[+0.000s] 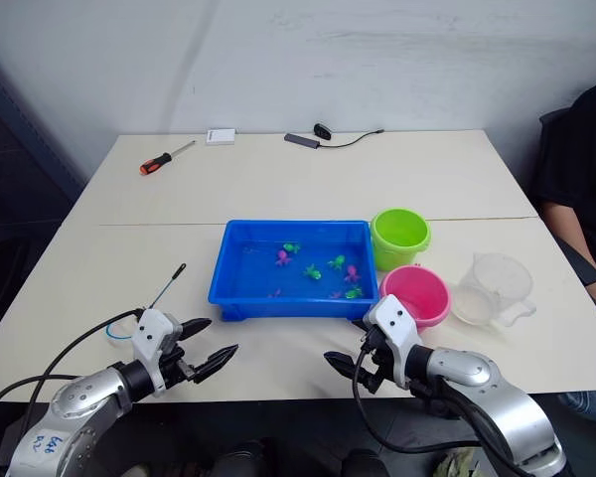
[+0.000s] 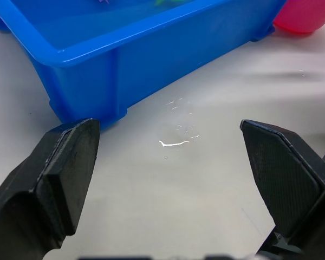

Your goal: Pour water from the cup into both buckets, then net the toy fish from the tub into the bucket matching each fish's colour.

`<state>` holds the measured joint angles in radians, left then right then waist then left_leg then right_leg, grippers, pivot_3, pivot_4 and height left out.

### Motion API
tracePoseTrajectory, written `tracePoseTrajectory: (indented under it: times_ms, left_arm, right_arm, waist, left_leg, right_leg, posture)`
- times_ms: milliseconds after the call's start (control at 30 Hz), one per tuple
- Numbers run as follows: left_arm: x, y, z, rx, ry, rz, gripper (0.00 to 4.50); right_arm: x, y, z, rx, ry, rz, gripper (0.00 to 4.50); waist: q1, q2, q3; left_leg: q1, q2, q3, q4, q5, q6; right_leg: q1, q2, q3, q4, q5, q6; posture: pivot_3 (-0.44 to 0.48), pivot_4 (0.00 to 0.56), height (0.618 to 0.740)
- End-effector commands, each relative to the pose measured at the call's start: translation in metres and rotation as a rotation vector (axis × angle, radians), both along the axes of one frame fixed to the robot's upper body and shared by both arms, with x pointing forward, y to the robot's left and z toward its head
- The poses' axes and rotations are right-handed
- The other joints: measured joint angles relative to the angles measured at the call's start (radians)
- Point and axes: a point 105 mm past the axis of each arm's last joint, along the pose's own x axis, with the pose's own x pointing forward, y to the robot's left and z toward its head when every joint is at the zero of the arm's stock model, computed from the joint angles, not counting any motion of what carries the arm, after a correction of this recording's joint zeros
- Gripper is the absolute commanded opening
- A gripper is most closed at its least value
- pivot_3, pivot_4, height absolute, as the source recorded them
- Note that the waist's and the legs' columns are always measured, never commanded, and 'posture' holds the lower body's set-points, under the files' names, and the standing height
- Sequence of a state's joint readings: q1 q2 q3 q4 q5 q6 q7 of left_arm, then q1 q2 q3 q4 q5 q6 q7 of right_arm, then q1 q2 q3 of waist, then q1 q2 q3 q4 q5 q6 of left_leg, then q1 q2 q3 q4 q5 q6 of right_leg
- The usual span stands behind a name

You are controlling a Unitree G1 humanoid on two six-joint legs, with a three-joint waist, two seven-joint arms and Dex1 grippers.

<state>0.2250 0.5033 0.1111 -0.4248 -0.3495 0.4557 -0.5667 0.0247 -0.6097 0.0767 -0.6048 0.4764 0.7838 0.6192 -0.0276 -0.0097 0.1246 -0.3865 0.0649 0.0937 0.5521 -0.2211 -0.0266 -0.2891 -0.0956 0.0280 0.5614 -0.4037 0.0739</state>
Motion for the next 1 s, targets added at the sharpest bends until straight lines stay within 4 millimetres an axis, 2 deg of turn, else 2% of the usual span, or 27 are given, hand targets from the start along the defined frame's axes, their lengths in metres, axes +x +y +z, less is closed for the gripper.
tracePoseTrajectory:
  times_ms: [33,233,600,767,900,1000]
  left_arm:
    - [-0.002,-0.006,0.013,-0.021,-0.047,-0.036,4.48]
    - [-0.003,-0.006,0.016,-0.037,-0.051,-0.060,4.48]
    - [-0.002,0.001,0.022,0.045,-0.071,-0.127,4.48]
    - [0.007,0.012,0.044,0.055,-0.135,-0.205,4.48]
    - [0.017,0.007,0.072,0.026,-0.245,-0.294,4.48]
    - [0.024,-0.001,0.085,0.017,-0.305,-0.374,4.48]
  right_arm:
    - [-0.003,0.006,0.013,0.048,-0.039,0.043,4.44]
    - [-0.005,0.008,0.015,0.074,-0.030,0.072,4.44]
    - [-0.006,0.009,0.015,0.076,-0.034,0.089,4.44]
    - [-0.006,0.008,0.016,0.078,-0.038,0.097,4.44]
    - [-0.010,0.003,0.024,0.086,-0.033,0.104,4.44]
    - [-0.012,-0.007,0.037,0.098,-0.038,0.089,4.44]
  waist:
    - [0.000,0.000,0.000]
    - [0.000,0.000,0.000]
    - [0.000,0.001,0.000]
    - [0.000,0.001,0.000]
    - [0.002,0.002,0.000]
    - [0.002,0.002,0.000]
  left_leg:
    - [0.000,0.000,0.000,0.000,0.000,0.000]
    - [0.000,0.000,0.000,0.000,0.000,0.000]
    - [0.000,0.000,0.000,0.000,0.000,0.000]
    - [0.000,0.000,0.000,0.000,0.000,0.000]
    - [0.000,0.000,0.001,-0.001,-0.001,0.000]
    - [0.000,-0.001,0.001,-0.001,0.000,0.001]
  right_leg:
    - [0.000,0.000,0.000,0.000,0.000,0.000]
    - [0.000,0.000,0.000,0.000,0.000,0.000]
    - [0.000,0.000,0.000,-0.002,-0.002,-0.003]
    - [0.000,0.000,0.000,-0.002,-0.002,-0.003]
    - [0.000,-0.001,0.000,-0.002,-0.002,-0.003]
    - [0.001,-0.001,0.000,-0.001,0.000,0.000]
  posture:
    - [0.000,0.150,0.733]
    - [0.000,0.150,0.733]
    - [0.000,0.150,0.733]
    - [0.000,0.150,0.733]
    - [0.000,0.150,0.733]
    - [0.000,0.150,0.733]
